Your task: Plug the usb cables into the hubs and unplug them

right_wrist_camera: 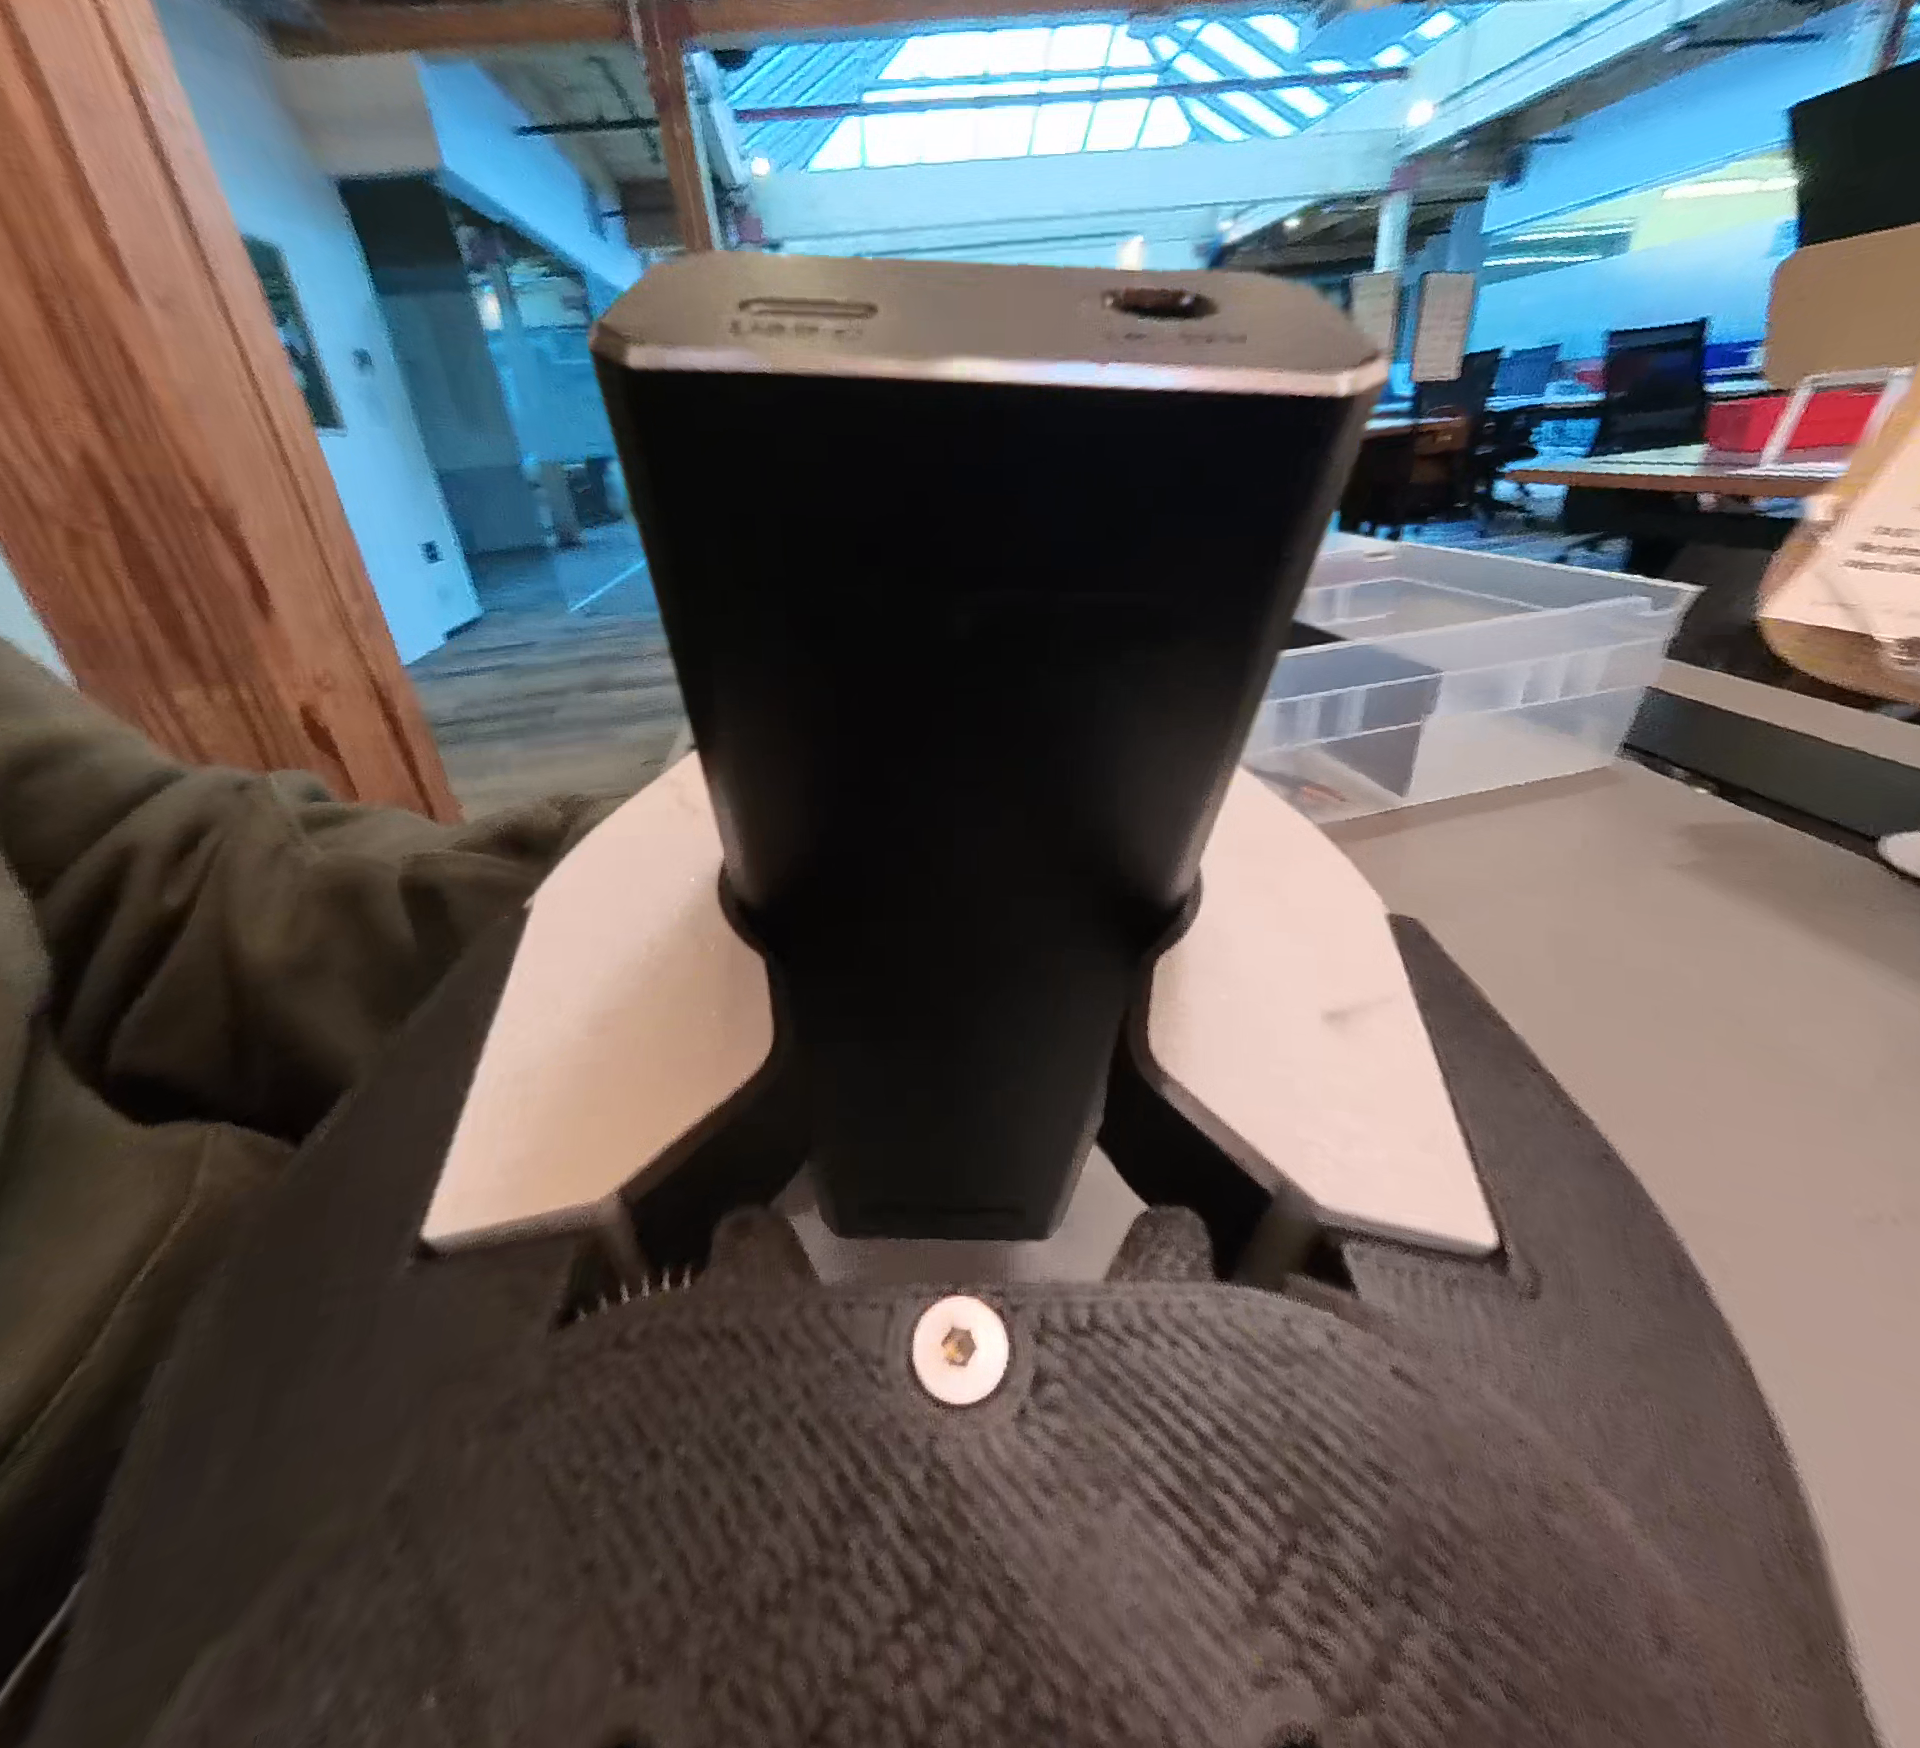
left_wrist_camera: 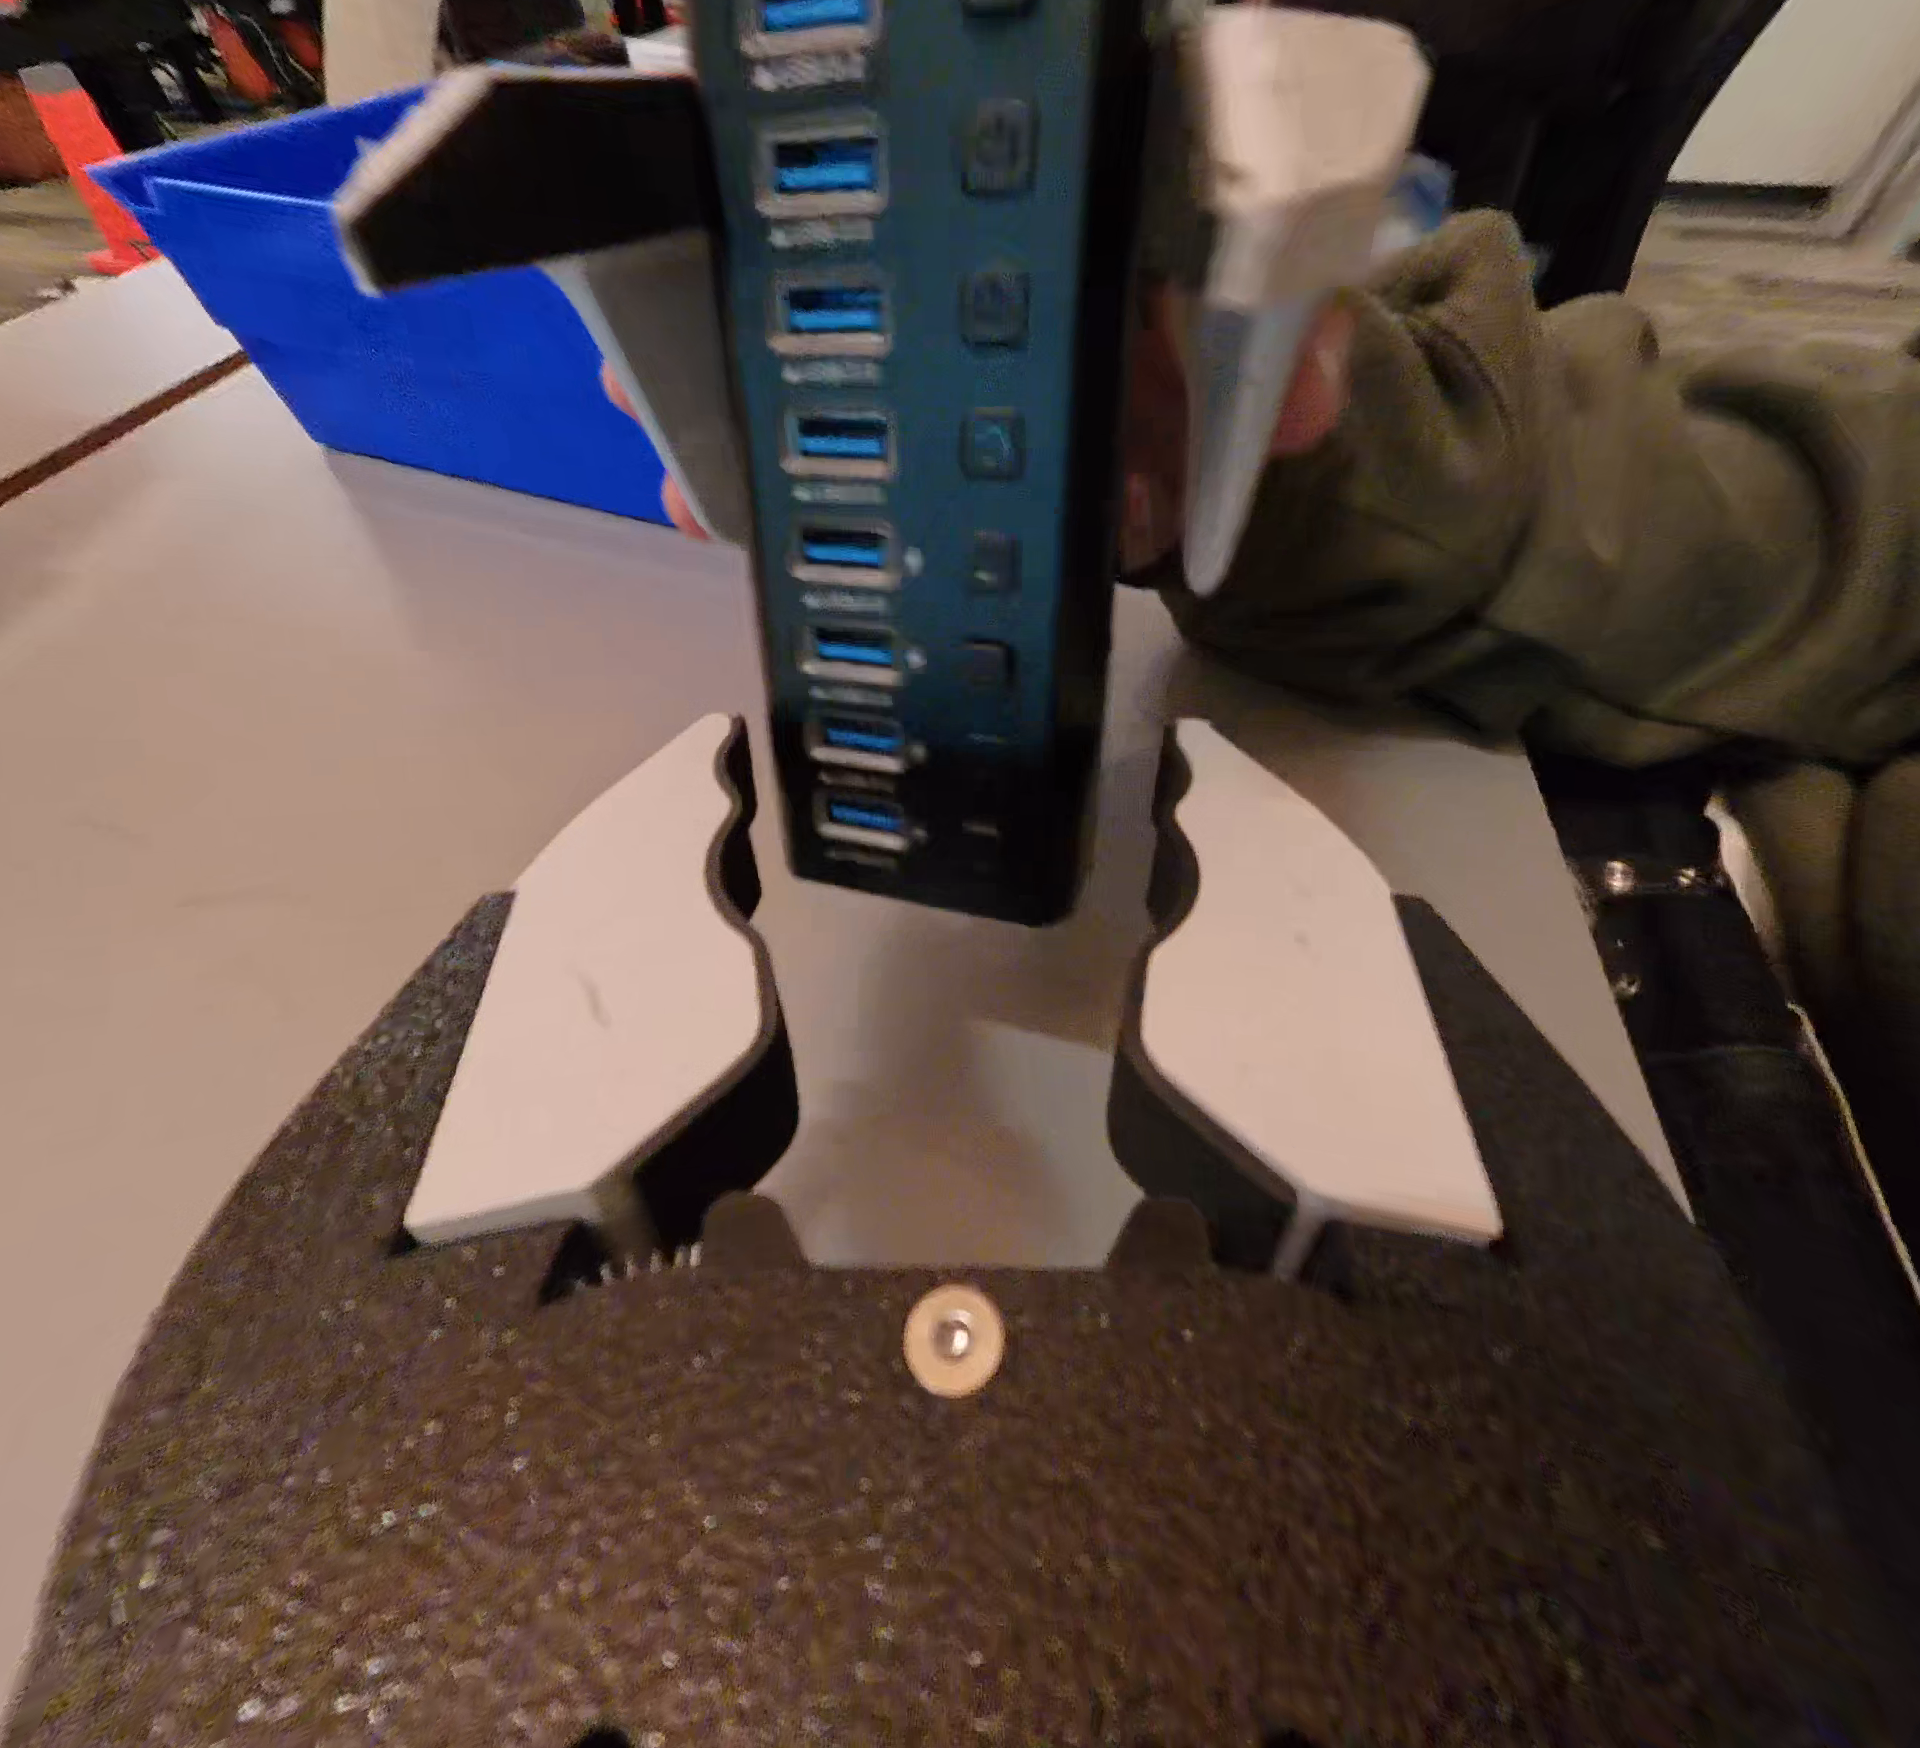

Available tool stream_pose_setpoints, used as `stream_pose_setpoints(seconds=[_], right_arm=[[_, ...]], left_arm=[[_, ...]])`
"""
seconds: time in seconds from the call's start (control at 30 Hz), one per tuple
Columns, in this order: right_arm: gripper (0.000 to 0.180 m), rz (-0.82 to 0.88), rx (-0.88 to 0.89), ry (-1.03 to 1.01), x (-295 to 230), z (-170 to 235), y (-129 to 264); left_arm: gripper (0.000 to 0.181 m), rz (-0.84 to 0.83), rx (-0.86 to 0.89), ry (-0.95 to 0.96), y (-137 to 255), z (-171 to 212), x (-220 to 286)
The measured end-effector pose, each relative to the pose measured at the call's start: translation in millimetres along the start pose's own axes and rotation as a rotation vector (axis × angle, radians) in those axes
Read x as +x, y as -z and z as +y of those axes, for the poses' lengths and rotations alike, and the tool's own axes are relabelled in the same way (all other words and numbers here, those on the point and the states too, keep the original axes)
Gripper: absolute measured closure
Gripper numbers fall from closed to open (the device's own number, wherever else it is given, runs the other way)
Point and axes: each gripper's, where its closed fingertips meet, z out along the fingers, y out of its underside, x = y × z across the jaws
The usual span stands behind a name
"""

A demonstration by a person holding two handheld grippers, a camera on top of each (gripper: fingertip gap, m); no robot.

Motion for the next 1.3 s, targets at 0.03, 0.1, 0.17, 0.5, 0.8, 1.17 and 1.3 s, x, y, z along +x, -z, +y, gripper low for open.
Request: stream_pose_setpoints(seconds=[0.03,0.1,0.17,0.5,0.8,1.17,1.3], right_arm=[[0.107,0.002,-0.016,0.004,2,3,2],[0.107,-0.006,-0.043,0.008,1,9,3],[0.107,-0.018,-0.058,0.011,-1,12,2],[0.107,-0.032,-0.024,-0.037,-3,7,2],[0.107,-0.017,-0.104,0.032,-4,21,-7],[0.107,0.193,-0.149,-0.012,36,26,16],[0.107,0.258,-0.199,0.004,47,39,19]], left_arm=[[0.108,0.002,-0.005,-0.002,-1,1,1],[0.116,-0.02,-0.046,-0.009,-5,5,-1],[0.123,-0.034,-0.098,-0.023,-8,10,-3],[0.124,-0.028,-0.031,0.017,-14,2,-1],[0.124,-0.046,-0.034,-0.012,-5,-5,-5],[0.115,-0.177,0.021,0.01,24,-13,-32],[0.133,-0.39,-0.026,-0.05,79,-27,-63]])
